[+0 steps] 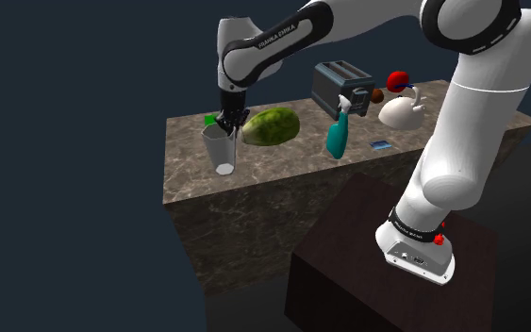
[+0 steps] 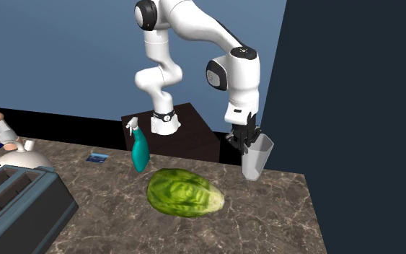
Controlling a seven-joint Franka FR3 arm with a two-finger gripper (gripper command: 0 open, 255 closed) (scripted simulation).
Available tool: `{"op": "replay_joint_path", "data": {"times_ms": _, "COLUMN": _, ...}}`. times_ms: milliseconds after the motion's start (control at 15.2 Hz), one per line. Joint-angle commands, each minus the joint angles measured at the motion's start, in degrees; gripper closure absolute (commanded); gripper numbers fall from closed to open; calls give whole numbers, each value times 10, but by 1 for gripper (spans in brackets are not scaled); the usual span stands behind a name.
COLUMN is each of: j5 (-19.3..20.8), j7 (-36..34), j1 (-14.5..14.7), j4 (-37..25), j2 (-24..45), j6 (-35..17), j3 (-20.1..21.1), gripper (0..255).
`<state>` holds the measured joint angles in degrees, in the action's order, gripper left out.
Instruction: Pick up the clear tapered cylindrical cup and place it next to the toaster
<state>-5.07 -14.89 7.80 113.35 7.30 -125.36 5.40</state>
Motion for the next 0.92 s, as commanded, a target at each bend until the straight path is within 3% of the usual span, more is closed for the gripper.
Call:
{"op": "replay_joint_path", "data": {"times_ms": 0, "j5": 0, "j7": -1, "j1": 0, "j4": -8, "j2": -6, "j6": 14, "j3": 0, "gripper": 255}}
{"op": "replay_joint_path", "data": {"times_ms": 858, "j5": 2, "j7": -7, "j1": -1, "j4": -77, "j2": -32, "j6": 109, "j3": -1, "gripper": 255}}
